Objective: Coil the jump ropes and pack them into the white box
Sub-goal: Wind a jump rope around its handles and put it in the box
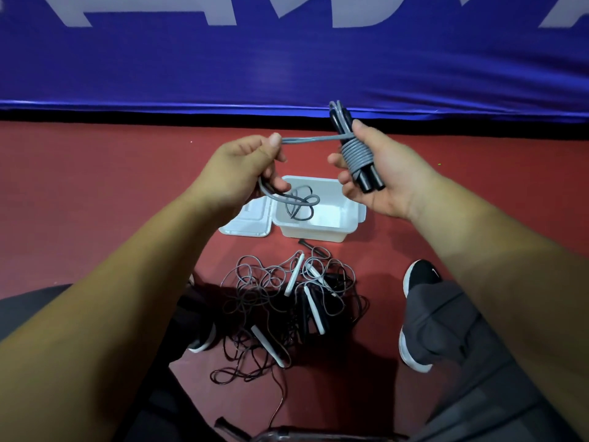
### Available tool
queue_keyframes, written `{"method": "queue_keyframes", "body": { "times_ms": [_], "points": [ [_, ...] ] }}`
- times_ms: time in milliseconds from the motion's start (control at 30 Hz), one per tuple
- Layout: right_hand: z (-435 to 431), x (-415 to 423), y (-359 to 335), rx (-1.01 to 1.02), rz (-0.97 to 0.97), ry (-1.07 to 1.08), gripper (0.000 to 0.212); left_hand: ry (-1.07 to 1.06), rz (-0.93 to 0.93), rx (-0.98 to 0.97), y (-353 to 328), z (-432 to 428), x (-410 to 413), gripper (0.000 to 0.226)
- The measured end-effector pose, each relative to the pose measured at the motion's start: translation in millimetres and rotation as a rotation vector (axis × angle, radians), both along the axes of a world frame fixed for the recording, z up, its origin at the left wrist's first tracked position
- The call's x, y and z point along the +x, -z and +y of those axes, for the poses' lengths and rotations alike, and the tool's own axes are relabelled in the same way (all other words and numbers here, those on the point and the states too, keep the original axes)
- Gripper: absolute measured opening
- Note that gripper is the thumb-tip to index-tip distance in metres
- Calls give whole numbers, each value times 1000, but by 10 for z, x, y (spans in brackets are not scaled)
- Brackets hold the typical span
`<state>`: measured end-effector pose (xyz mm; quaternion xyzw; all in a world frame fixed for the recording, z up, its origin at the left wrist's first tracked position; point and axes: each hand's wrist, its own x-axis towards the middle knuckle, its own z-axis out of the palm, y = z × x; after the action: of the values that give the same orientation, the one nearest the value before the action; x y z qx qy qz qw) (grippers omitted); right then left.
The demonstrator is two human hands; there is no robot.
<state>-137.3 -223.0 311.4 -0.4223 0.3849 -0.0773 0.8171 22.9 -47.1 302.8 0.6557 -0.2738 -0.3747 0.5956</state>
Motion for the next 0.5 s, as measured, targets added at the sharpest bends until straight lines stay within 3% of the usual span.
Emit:
{"method": "queue_keyframes", "body": {
  "times_ms": [233, 500],
  "points": [
    [65, -57, 29, -90, 96, -158, 50, 42, 107, -126, -71, 21, 62, 31],
    [-45, -67, -11, 43, 18, -85, 32, 230, 49, -80, -142, 86, -21, 29]
  ]
}}
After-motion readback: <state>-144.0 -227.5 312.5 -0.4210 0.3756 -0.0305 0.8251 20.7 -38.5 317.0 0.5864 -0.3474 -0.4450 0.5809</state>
